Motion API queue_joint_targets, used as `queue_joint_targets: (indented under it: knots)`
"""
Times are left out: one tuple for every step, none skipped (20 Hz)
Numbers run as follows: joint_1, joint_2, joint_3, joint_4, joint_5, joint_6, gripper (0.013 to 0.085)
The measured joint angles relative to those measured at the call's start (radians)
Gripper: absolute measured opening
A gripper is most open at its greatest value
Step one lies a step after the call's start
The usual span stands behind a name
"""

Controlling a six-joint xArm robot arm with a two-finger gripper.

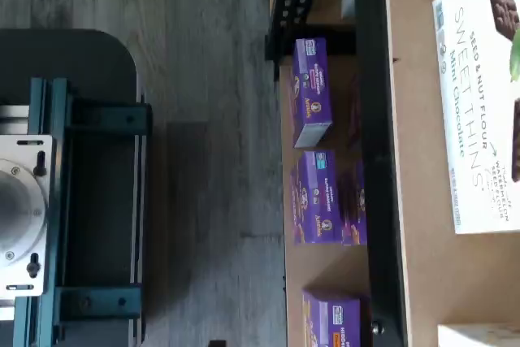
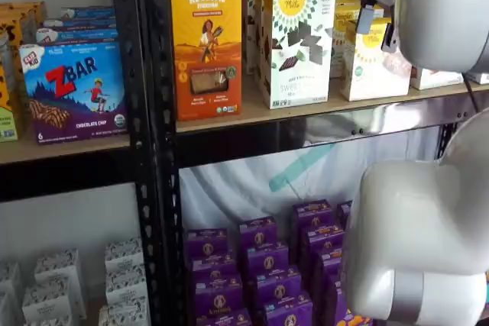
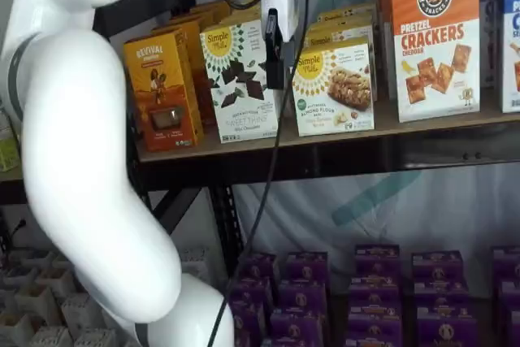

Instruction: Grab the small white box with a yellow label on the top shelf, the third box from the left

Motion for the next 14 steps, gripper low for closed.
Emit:
queue_joint_targets:
  knots:
    - [0.009,0.007,-0.01,-0.016,0.018,0.005,0.085]
    - [0.025,0.015,-0.022,-0.04,0.046,0.014,0.085]
    - [0.036,0.014,-0.022,-0.052,0.059,0.021,0.085]
    - [0.04,0.009,-0.017,-0.054,0.061,0.025,0.085]
    - [0.042,0.003,-0.011,-0.052,0.062,0.029,0.085]
    - [0.042,0.0,-0.007,-0.047,0.061,0.03,0.085]
    - [0.038,-0.007,0.0,-0.034,0.055,0.03,0.085]
    - [0.031,-0.011,0.004,-0.018,0.049,0.028,0.085]
    - [0.02,-0.017,0.011,0.004,0.038,0.024,0.085]
    - [0.007,-0.024,0.019,0.03,0.022,0.019,0.085]
    - [-0.003,-0.026,0.022,0.049,0.012,0.015,0.085]
    - [-0.018,-0.027,0.023,0.074,-0.001,0.007,0.085]
    - [-0.032,-0.028,0.025,0.099,-0.016,0.0,0.085]
    - [-0.046,-0.028,0.027,0.123,-0.03,-0.006,0.085]
